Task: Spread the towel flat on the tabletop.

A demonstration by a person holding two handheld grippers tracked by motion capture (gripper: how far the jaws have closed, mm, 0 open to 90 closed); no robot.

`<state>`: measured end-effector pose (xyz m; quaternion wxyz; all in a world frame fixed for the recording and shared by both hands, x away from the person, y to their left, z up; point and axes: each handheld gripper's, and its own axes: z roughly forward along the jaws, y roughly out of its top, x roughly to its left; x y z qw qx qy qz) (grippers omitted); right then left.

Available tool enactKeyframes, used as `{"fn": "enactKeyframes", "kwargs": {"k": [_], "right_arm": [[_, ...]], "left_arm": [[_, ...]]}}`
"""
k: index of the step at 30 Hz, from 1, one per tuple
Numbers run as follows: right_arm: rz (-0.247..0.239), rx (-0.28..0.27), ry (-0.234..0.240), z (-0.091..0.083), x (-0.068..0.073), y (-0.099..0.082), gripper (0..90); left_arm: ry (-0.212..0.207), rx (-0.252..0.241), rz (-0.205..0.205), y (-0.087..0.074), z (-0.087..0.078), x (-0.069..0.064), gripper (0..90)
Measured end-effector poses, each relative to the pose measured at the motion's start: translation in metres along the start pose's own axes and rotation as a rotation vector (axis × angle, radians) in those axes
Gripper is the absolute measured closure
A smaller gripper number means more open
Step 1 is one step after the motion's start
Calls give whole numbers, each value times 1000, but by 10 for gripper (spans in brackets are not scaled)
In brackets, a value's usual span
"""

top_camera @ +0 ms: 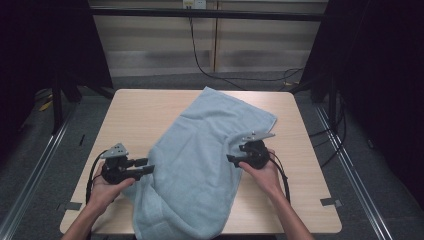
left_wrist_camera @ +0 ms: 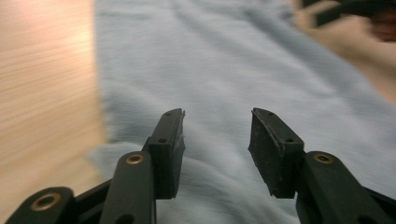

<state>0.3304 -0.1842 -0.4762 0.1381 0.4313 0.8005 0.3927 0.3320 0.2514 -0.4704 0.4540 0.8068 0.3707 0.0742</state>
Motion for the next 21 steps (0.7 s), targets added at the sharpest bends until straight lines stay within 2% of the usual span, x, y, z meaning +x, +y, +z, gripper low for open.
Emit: {"fn": "enactKeyframes", "kwargs": {"k": [3,5,8,11,12,13,16,18,19,21], "right_arm": [[-19,42,29,-13,17,-15,338],[-22,41,76,-20,29,-25,338],[-51,60,101,-23,45,-38,343],[-82,98,103,-15,53,-46,343],[-79,119,96,-12,53,-47,343],[-88,111,90,-11,52,-48,358],[-94,123,43,-13,42,-46,413],[-84,116,15,-14,31,-46,435],[-72,110,3,-15,26,-47,438],[-59,117,-30,-17,15,-47,438]], "left_arm": [[43,18,-52,-2,12,15,493],[54,45,-71,-5,18,19,456],[64,61,-58,-8,22,20,458],[59,86,-28,-13,27,15,541],[63,93,-8,-14,27,13,557],[64,96,3,-14,26,11,586],[52,96,7,-18,21,6,706],[18,91,-1,-19,18,3,785],[-18,76,-20,-20,16,0,818],[-55,49,-11,-19,9,-7,845]]}}
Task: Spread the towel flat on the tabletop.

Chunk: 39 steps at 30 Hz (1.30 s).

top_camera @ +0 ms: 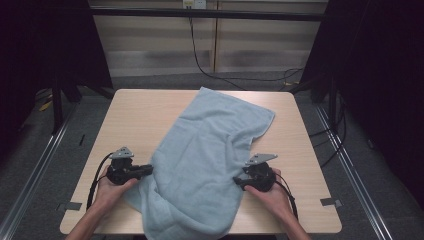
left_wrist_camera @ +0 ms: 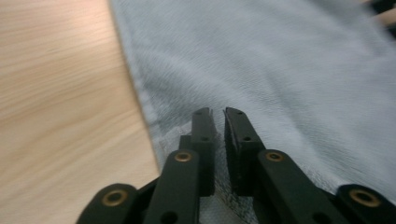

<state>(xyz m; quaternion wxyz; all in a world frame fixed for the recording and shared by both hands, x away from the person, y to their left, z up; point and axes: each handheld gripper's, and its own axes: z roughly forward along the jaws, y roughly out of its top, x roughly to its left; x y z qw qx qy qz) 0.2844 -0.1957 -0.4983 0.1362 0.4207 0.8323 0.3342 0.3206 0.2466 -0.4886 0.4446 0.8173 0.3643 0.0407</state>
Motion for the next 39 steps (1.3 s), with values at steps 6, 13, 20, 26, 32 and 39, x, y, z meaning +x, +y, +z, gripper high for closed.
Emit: {"fn": "enactKeyframes", "kwargs": {"k": [6,13,20,26,32,39], "right_arm": [[56,23,-64,-6,-36,-2,432],[104,22,-115,-8,-61,-2,411],[117,-18,-82,-10,-56,0,345],[110,-89,-51,-18,-47,7,360],[91,-60,-25,-9,-41,7,391],[76,-30,-17,4,-36,2,335]], "left_arm": [[-108,-28,41,-1,-12,-38,861],[-204,-36,42,-20,-31,-72,854],[-209,-87,70,-12,-41,-72,655],[-154,-105,69,26,-14,-44,603],[-62,12,108,45,40,-24,619],[-16,123,146,27,63,-21,588]]}}
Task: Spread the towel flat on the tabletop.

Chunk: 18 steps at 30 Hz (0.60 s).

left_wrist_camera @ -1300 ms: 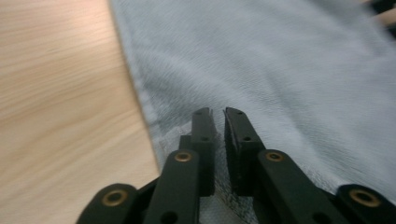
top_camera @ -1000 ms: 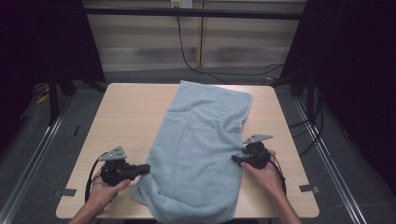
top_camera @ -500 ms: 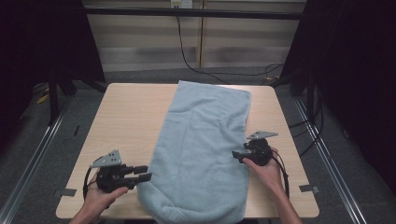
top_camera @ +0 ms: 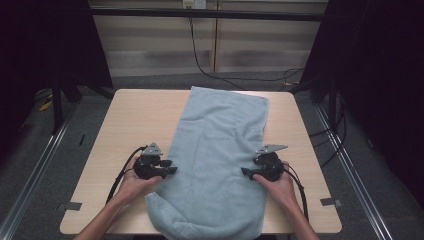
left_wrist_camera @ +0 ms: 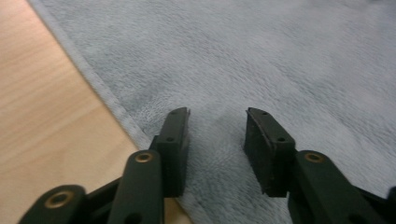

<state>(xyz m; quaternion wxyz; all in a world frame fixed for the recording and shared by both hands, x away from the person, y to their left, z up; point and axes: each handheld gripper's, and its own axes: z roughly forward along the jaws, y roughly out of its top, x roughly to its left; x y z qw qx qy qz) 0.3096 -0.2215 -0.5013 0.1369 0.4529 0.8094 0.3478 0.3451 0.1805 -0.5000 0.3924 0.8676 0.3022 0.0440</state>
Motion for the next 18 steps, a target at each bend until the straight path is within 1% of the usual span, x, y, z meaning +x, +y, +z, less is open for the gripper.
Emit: {"fn": "enactKeyframes", "kwargs": {"k": [1,2,4,5,7,8,9,10,11,12,15,16,18], "right_arm": [[3,-1,-3,1,1,0,326],[6,-3,-9,1,3,0,318],[-8,-10,-10,3,6,-1,303],[-9,-10,-11,3,9,-1,302],[-7,-16,3,3,12,-2,295],[3,-29,16,3,14,-3,295],[-5,-41,22,4,17,-4,294],[-14,-37,26,4,20,-5,294],[-25,-26,38,3,24,-5,292],[-28,-21,43,2,27,-5,290],[-49,-16,54,0,35,-8,290],[-54,-17,59,-2,38,-10,290],[-79,-24,57,-5,44,-16,290]], "left_arm": [[13,12,3,-1,-2,-2,588],[22,2,14,-6,-5,-5,588],[23,-16,25,-14,-10,-8,589],[19,-14,26,-17,-13,-9,589],[12,-12,13,-24,-20,-14,588],[10,-11,12,-28,-24,-16,572],[4,-13,15,-32,-27,-20,561],[11,-8,23,-37,-32,-25,562],[12,-12,22,-40,-34,-28,560],[6,-20,21,-44,-37,-32,547],[-17,-5,5,-52,-46,-40,537],[-21,-10,-5,-55,-48,-43,533],[-57,-13,-39,-61,-53,-45,532]]}}
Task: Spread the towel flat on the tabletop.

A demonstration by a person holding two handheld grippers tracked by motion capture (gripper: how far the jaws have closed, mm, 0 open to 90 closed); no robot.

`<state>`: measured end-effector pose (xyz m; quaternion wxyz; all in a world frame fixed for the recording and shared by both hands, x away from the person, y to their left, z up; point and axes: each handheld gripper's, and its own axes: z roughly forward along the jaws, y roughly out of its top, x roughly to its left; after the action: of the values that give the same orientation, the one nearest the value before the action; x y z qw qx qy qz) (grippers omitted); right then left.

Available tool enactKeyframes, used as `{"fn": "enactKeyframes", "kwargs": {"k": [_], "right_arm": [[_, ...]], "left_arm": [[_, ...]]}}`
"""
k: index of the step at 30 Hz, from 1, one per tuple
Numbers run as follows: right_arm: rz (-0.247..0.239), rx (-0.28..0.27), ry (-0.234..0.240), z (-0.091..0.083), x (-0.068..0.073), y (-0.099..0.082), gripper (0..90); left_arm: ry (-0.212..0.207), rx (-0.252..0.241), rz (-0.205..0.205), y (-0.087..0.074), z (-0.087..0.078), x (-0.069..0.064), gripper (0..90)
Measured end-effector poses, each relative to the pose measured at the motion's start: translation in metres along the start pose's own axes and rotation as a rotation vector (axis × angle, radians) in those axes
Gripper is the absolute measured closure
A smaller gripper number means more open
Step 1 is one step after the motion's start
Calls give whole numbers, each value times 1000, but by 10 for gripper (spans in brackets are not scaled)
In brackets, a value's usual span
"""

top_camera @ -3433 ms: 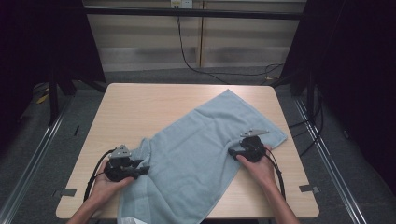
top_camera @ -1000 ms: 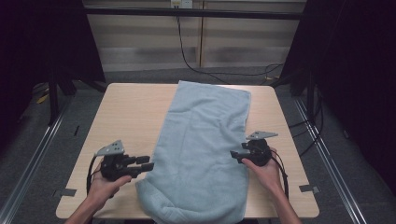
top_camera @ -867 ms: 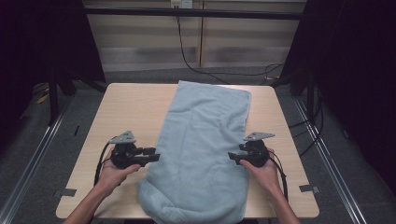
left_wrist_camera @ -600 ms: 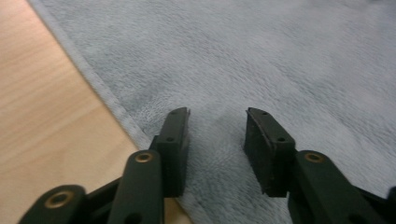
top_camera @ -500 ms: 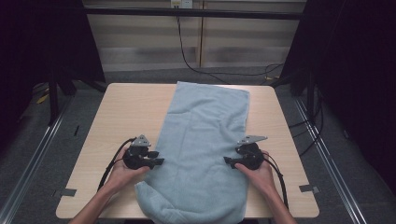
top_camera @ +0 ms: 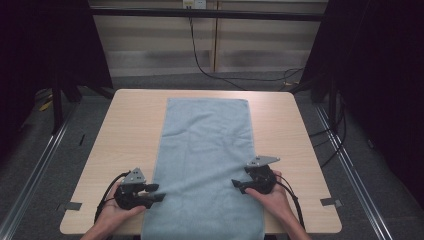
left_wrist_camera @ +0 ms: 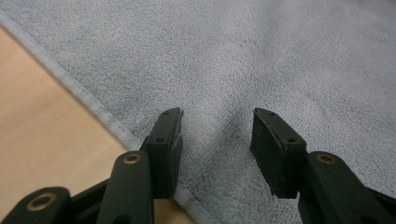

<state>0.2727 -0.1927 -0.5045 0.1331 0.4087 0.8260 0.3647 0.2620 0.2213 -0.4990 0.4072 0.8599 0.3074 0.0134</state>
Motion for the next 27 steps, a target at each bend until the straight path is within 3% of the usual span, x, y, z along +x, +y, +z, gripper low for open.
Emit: {"fn": "enactKeyframes", "kwargs": {"k": [2,5,9,11,13,15,18,20,24,25,26,27], "right_arm": [[-6,14,17,-5,6,-4,290],[3,17,40,-10,10,-8,290],[34,55,105,-15,7,-4,295],[63,22,131,-20,-1,4,302],[73,-17,112,-22,-10,14,306],[91,-40,96,-19,-22,24,343],[83,-44,72,-4,-40,41,470],[79,-40,61,5,-46,48,492],[80,-49,29,29,-60,64,531],[77,-41,28,35,-62,67,525],[72,-36,15,40,-64,69,514],[80,-26,5,45,-64,69,512]], "left_arm": [[-21,1,-3,-3,-3,-2,525],[-18,-5,2,2,-3,0,506],[7,-56,-13,22,-2,13,497],[33,-82,-22,34,-1,24,492],[71,-109,-19,46,3,37,493],[68,-121,-77,57,10,52,493],[93,-133,-91,71,24,73,508],[127,-131,-112,77,32,82,527],[127,-135,-108,89,46,91,532],[140,-123,-105,91,49,92,531],[183,-127,-100,91,53,92,535],[180,-125,-98,89,55,93,559]]}}
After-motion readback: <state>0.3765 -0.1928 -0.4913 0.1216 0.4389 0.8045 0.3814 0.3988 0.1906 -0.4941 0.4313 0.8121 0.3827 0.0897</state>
